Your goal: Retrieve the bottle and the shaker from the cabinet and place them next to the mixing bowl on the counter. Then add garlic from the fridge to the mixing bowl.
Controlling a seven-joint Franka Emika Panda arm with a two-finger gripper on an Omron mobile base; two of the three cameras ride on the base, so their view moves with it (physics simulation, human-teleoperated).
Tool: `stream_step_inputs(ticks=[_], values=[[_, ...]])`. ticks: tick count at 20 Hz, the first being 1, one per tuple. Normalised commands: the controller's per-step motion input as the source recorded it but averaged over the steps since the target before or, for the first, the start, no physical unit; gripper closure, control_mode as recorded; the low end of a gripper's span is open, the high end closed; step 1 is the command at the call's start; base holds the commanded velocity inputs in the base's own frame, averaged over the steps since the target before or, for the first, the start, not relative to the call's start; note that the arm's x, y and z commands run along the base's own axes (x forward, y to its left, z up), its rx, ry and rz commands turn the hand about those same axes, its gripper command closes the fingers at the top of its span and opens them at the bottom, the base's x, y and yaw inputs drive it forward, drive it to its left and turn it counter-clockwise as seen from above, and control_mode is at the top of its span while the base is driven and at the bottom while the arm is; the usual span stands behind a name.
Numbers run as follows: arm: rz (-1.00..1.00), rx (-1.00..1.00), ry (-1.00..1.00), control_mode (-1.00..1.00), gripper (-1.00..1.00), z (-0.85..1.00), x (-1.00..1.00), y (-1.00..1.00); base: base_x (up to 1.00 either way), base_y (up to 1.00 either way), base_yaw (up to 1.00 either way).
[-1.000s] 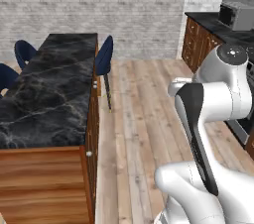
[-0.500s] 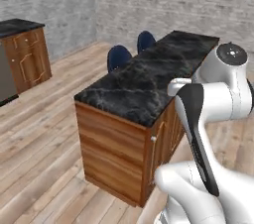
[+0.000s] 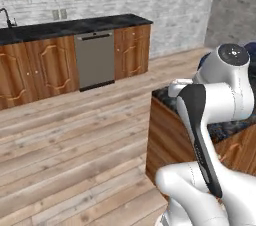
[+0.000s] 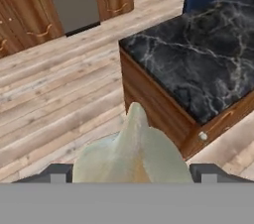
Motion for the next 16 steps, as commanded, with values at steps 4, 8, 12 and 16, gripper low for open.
stream_step_inputs(ticks=[4,8,12,16], values=[[0.0,0.0,0.0,1.0,1.0,0.0,0.0,0.0,0.54,0.0,0.47],[0.0,0.0,0.0,1.0,1.0,0.0,0.0,0.0,0.77,0.04,0.01],[0.0,0.0,0.0,1.0,1.0,0.0,0.0,0.0,0.89,0.01,0.02],[0.0,0.0,0.0,1.0,1.0,0.0,0.0,0.0,1.0,0.0,0.22]])
